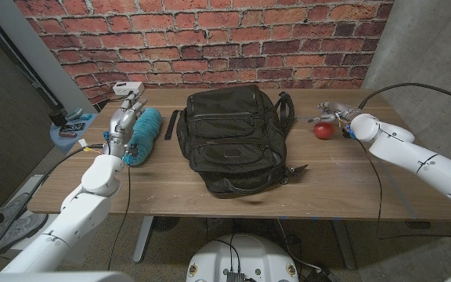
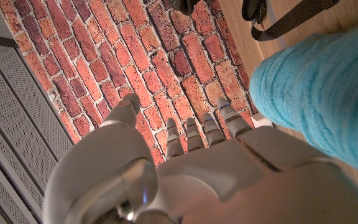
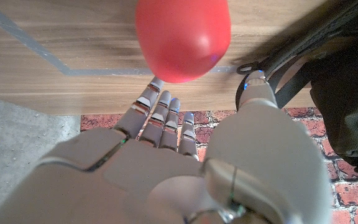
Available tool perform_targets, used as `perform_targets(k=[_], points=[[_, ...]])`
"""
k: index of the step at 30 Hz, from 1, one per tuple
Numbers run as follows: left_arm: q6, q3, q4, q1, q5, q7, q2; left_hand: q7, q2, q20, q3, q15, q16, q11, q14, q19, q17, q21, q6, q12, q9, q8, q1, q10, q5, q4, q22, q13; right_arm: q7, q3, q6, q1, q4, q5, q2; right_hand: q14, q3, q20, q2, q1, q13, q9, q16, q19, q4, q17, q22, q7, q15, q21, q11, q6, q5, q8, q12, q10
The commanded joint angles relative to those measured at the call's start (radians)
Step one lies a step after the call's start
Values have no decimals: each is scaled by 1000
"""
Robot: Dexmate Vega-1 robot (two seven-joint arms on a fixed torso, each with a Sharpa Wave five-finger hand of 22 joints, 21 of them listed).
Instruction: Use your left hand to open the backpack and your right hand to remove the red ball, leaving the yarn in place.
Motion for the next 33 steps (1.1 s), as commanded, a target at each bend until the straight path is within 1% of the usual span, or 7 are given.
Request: perform_targets(k=[1,14,19,20,24,29,33], points=[[-29,6,47,-29,-33,-52,7,1,0,-4,9,1,-1,1,12,3,4,-5,7,-1,5,-2,12,4,4,2,2,0,-9,13,-55,-10,-67,6,-1,-1,-3,2,4,-9,2,1,0,-5,1,2,2,4,4,-2,-2,9,11,7,-6,1],[-49,18,105,-67,-67,-119,26,5,-1,-3,8,2,-2,1,11,2,4,-6,8,0,5,-5,12,6,4,3,2,0,-9,35,-103,-24,-142,43,-4,-22,-9,17,7,-35,1,1,-10,-25,12,2,2,14,23,-5,10,13,20,12,-14,-6],[-53,25,125,-78,-80,-142,31,6,-1,-4,7,1,-2,4,10,2,4,-6,10,0,5,-5,12,7,4,3,2,0,-58,74,-77,-59,-154,86,7,-19,-14,13,40,-91,-5,2,-8,-20,46,4,2,18,20,1,8,42,23,24,-12,17],[-53,26,127,-79,-81,-144,32,6,-1,-4,7,1,-2,3,10,2,4,-6,10,0,5,-5,12,7,4,3,2,0,-65,81,-72,-65,-154,95,9,-17,-15,12,62,-119,-8,2,-6,-19,64,6,3,22,20,3,5,52,20,27,-12,24],[-58,30,139,-86,-84,-154,36,7,-1,-4,7,3,-1,2,11,2,4,-6,12,0,5,-5,12,8,4,3,2,0,-97,99,-56,-80,-156,114,14,-9,-17,8,94,-161,-13,2,-2,-13,90,8,2,27,18,7,0,76,14,34,-13,37],[-62,39,158,-99,-91,-168,37,8,0,-4,8,2,-1,4,11,2,4,-6,13,0,5,-6,13,9,4,3,2,0,-135,115,-33,-95,-159,127,20,-2,-16,4,117,-188,-18,2,1,-5,107,9,2,26,13,11,-3,91,8,37,-14,49],[-64,46,171,-108,-96,-176,36,9,0,-4,7,2,-1,4,11,2,4,-6,17,0,6,-5,13,10,4,4,2,0,-153,123,-12,-97,-151,139,31,1,-14,1,127,-194,-20,2,1,-4,111,8,1,25,7,12,-7,100,5,40,-14,54]])
